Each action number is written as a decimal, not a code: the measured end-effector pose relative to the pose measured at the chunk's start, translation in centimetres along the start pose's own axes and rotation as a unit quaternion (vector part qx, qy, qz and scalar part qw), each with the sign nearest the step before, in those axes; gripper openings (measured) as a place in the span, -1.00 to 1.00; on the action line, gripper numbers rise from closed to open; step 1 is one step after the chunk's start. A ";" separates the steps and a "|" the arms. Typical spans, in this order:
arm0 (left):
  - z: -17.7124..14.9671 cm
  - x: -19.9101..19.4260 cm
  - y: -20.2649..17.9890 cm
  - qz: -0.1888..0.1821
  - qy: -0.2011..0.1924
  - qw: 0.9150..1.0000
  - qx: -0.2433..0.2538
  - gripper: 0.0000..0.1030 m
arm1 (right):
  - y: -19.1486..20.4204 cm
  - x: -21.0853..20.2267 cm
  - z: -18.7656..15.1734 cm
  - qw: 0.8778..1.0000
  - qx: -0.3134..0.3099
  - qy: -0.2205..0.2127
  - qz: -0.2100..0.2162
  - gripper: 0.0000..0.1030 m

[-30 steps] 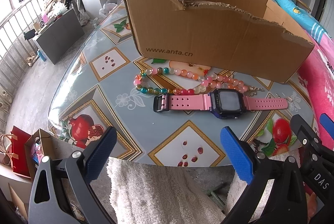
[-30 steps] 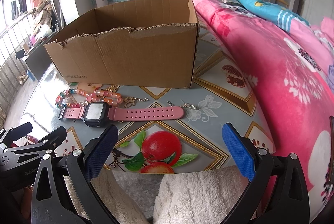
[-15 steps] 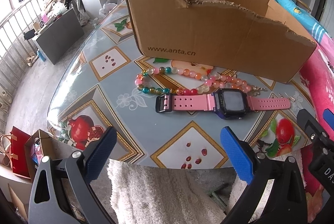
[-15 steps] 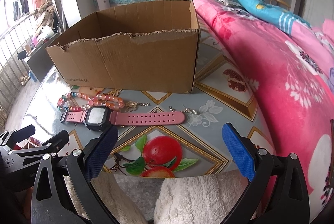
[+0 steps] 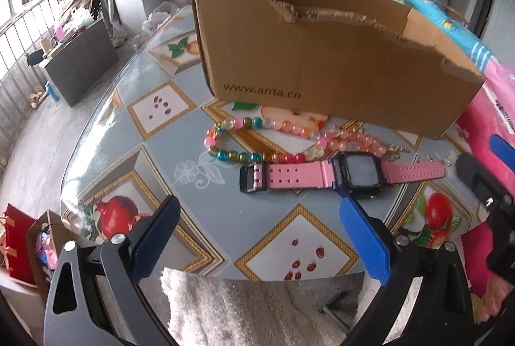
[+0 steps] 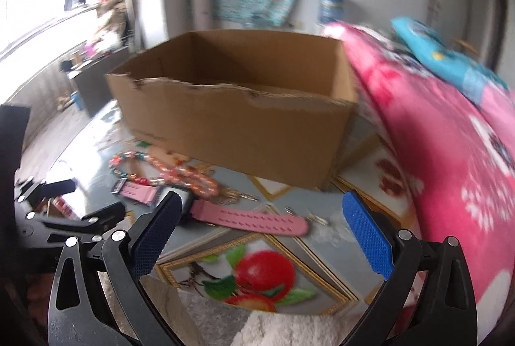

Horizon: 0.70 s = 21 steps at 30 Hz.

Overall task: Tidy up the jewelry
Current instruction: 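Grasp the pink watch strap with the right tool while the left tool grasps the other strap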

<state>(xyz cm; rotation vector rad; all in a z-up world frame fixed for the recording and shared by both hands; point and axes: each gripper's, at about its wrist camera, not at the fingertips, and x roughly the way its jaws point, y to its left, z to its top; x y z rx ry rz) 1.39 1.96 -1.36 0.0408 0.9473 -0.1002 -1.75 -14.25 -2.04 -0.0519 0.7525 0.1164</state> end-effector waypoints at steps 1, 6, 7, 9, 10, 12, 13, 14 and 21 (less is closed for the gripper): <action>0.0 -0.1 0.2 -0.006 -0.009 1.000 0.002 0.89 | 0.2 0.3 0.1 1.000 -0.007 0.003 0.007 0.87; -0.4 -1.0 2.1 -0.076 -0.052 0.996 -0.020 0.89 | 2.0 2.1 0.1 0.995 -0.072 0.024 0.059 0.68; -0.4 -1.1 2.6 -0.091 -0.055 0.994 -0.030 0.89 | 2.4 2.7 0.1 0.993 -0.085 0.033 0.074 0.61; -0.5 -1.2 3.5 -0.117 -0.057 0.990 -0.052 0.89 | 3.1 3.6 0.0 0.989 -0.101 0.050 0.097 0.48; -0.5 -1.2 3.9 -0.126 -0.058 0.988 -0.061 0.89 | 3.6 4.1 0.0 0.985 -0.115 0.060 0.110 0.38; -0.7 -1.1 4.6 -0.137 -0.061 0.985 -0.081 0.89 | 4.2 4.8 0.0 0.980 -0.135 0.073 0.127 0.22; -0.8 -1.0 4.9 -0.137 -0.064 0.985 -0.087 0.89 | 4.7 5.2 0.0 0.975 -0.155 0.081 0.135 0.13; -0.9 -1.0 5.1 -0.135 -0.066 0.984 -0.090 0.89 | 4.9 5.4 -0.1 0.973 -0.165 0.084 0.139 0.07; -1.6 -0.7 3.8 -0.088 -0.072 0.993 -0.025 0.89 | 6.6 6.4 0.0 0.950 -0.248 0.098 0.161 -0.12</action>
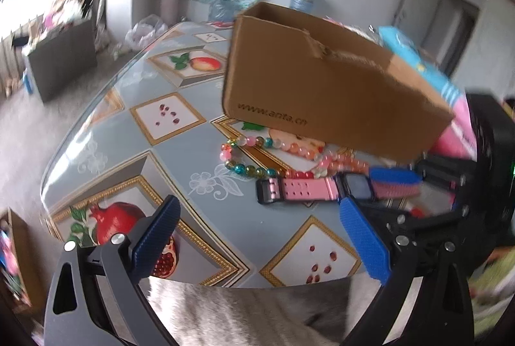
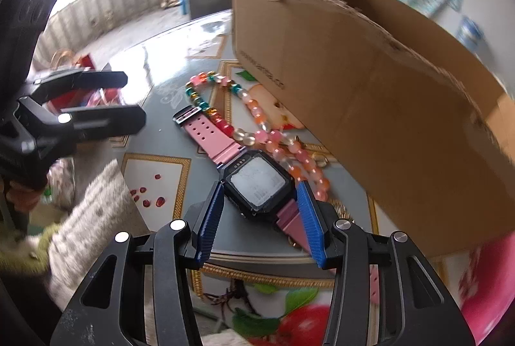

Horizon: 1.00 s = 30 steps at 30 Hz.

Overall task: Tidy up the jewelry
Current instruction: 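Grasp the pink watch strap with the right tool while the left tool grasps the other strap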

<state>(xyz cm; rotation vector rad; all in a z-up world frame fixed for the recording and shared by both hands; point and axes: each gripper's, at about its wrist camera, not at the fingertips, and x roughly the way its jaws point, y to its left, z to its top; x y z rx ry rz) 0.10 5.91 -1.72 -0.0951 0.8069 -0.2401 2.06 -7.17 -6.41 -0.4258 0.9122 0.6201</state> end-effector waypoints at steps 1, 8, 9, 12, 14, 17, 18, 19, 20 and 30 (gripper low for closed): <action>-0.1 0.1 -0.3 0.001 0.000 1.000 0.014 0.89 | 0.2 0.1 0.2 1.000 -0.011 0.004 0.004 -0.10; -1.0 0.5 -3.2 0.004 -0.005 0.993 0.115 0.71 | 0.9 1.5 1.4 0.996 -0.089 0.027 0.008 -0.01; -1.1 0.6 -3.5 0.004 -0.003 0.992 0.126 0.67 | 0.8 1.5 1.5 0.996 -0.087 0.029 0.016 -0.04; -1.4 1.1 -4.0 0.006 0.004 0.988 0.157 0.46 | -0.5 1.5 1.9 0.996 -0.063 0.042 0.054 -0.08; -1.6 1.3 -4.6 0.012 0.006 0.982 0.188 0.36 | -1.2 1.5 2.2 0.994 -0.053 0.053 0.082 -0.09; -1.7 1.7 -5.3 0.023 0.005 0.973 0.231 0.28 | -2.5 1.8 2.9 0.988 -0.030 0.071 0.134 -0.09; -1.7 1.9 -5.7 0.027 0.005 0.967 0.253 0.26 | -2.9 1.8 3.1 0.985 -0.024 0.079 0.149 -0.09; -1.7 2.0 -5.9 0.029 0.006 0.964 0.263 0.22 | -3.4 2.0 3.4 0.984 -0.022 0.085 0.158 -0.09; -1.7 2.2 -6.1 0.032 0.007 0.961 0.275 0.15 | -3.7 1.9 3.5 0.982 -0.019 0.088 0.167 -0.09; -0.7 3.6 -6.5 0.039 0.023 0.958 0.284 -0.82 | -7.0 -0.5 2.9 0.967 0.019 0.091 0.237 -0.08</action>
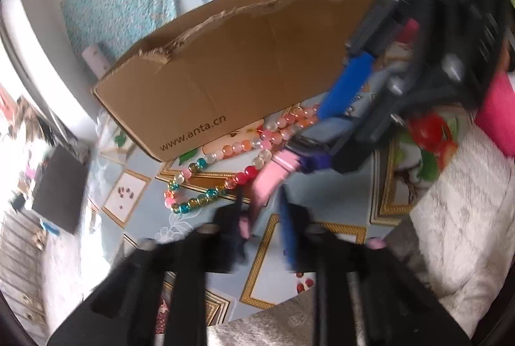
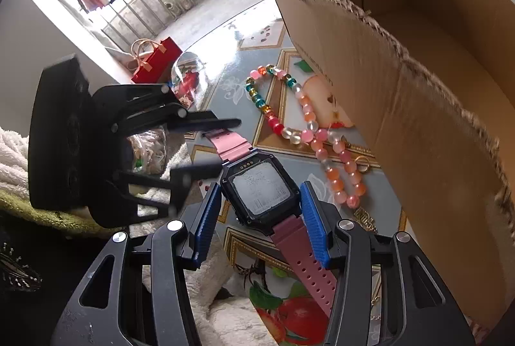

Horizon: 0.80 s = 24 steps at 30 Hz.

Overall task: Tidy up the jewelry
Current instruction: 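Grasp the pink watch strap with the right tool while the left tool grasps the other strap, then lift the watch with both tools and lower it into the cardboard box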

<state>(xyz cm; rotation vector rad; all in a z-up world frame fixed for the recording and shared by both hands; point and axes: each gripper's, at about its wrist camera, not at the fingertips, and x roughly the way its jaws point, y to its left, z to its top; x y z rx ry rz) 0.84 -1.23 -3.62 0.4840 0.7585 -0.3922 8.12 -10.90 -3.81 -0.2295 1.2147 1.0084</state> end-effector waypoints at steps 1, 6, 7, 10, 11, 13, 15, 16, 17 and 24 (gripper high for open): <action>0.1 0.2 0.4 -0.013 0.004 1.000 -0.015 -0.82 | 0.1 0.1 -0.3 1.000 0.004 -0.004 -0.004 -0.08; 0.5 1.0 3.7 -0.100 0.033 0.989 -0.107 -0.86 | -0.5 -1.9 -2.8 0.999 0.015 -0.036 -0.026 -0.06; 0.6 1.3 4.3 -0.111 0.041 0.986 -0.121 -0.87 | -0.5 -1.9 -3.0 0.999 0.016 -0.039 -0.032 -0.06; 0.7 2.1 5.7 -0.140 0.061 0.975 -0.159 -0.92 | -0.3 -2.4 -4.4 0.997 0.014 -0.047 -0.059 -0.06; 0.6 2.4 6.0 -0.146 0.067 0.973 -0.168 -0.92 | 0.0 -2.5 -4.8 0.996 0.010 -0.048 -0.072 -0.06; 0.4 2.9 6.5 -0.160 0.080 0.967 -0.183 -0.93 | 0.8 -2.3 -5.4 0.994 0.001 -0.050 -0.093 -0.15; 0.3 3.1 6.5 -0.156 0.083 0.967 -0.181 -0.94 | 1.5 -2.2 -5.8 0.991 -0.012 -0.051 -0.123 -0.27; 0.3 2.9 6.3 -0.158 0.084 0.967 -0.180 -0.94 | 1.8 -1.8 -5.7 0.989 -0.019 -0.052 -0.137 -0.34; 0.2 3.0 6.3 -0.164 0.088 0.965 -0.184 -0.94 | 1.9 -1.3 -5.5 0.987 -0.025 -0.053 -0.149 -0.38; 0.2 2.6 5.1 -0.149 0.085 0.969 -0.176 -0.94 | 3.6 -0.3 -6.1 0.967 -0.073 -0.069 -0.234 -0.93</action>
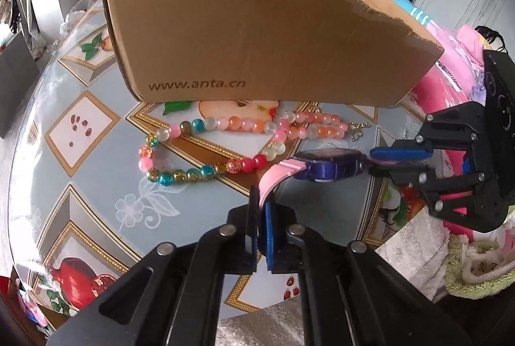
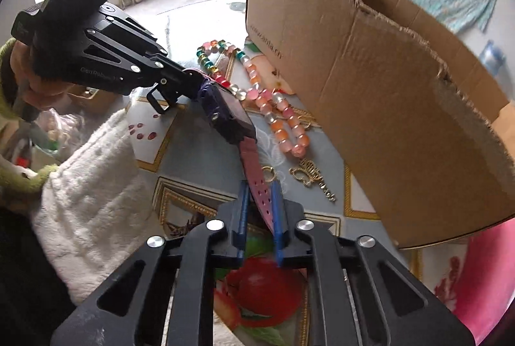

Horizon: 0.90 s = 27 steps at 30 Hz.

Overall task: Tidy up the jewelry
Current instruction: 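Lift the watch with both tools and lower it into the cardboard box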

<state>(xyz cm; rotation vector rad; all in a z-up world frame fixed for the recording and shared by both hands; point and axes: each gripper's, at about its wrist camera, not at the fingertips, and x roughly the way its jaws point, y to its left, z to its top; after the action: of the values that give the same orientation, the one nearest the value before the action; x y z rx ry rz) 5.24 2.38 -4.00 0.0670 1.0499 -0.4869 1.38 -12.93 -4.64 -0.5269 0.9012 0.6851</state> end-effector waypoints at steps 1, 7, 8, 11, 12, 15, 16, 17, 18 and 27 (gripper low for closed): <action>0.1 -0.1 -0.2 0.005 -0.003 1.000 0.004 -0.94 | 0.0 -0.4 0.1 1.000 -0.001 -0.007 -0.010 -0.97; 0.1 -3.6 -1.8 0.031 -0.044 0.998 0.029 -0.94 | -0.2 -3.6 1.3 0.999 0.001 -0.044 -0.027 -0.98; 0.2 -4.6 -2.1 0.032 -0.051 0.998 0.030 -0.94 | -0.1 -4.4 1.7 0.998 -0.001 -0.054 -0.030 -0.98; 1.3 -8.4 -2.6 0.033 -0.090 0.995 0.037 -0.94 | -0.6 -8.0 3.7 0.995 -0.003 -0.091 -0.034 -0.98; 2.2 -9.8 -2.8 0.038 -0.106 0.993 0.043 -0.94 | -1.0 -8.9 4.6 0.994 -0.002 -0.101 -0.034 -0.98; 5.9 -12.1 -2.9 0.051 -0.130 0.989 0.050 -0.94 | -4.4 -10.6 7.6 0.993 0.034 -0.112 0.000 -0.98; 7.2 -12.3 -2.8 0.055 -0.133 0.988 0.051 -0.94 | -6.5 -10.4 9.0 0.993 0.058 -0.101 0.024 -0.98; 8.6 -12.2 -2.8 0.060 -0.133 0.988 0.054 -0.94 | -7.7 -10.2 9.5 0.993 0.072 -0.093 0.032 -0.98; 10.5 -11.6 -2.5 0.064 -0.124 0.989 0.055 -0.94 | -9.9 -9.2 10.6 0.992 0.095 -0.068 0.053 -0.98; 21.6 0.6 -0.5 0.102 0.044 0.990 0.085 -0.93 | -20.0 1.5 12.4 0.962 0.210 0.132 0.111 -0.98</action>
<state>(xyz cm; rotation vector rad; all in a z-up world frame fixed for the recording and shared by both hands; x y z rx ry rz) 22.89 -4.37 6.48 0.3464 1.0724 -0.3895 23.09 -17.58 3.15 -0.1370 1.3317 0.6083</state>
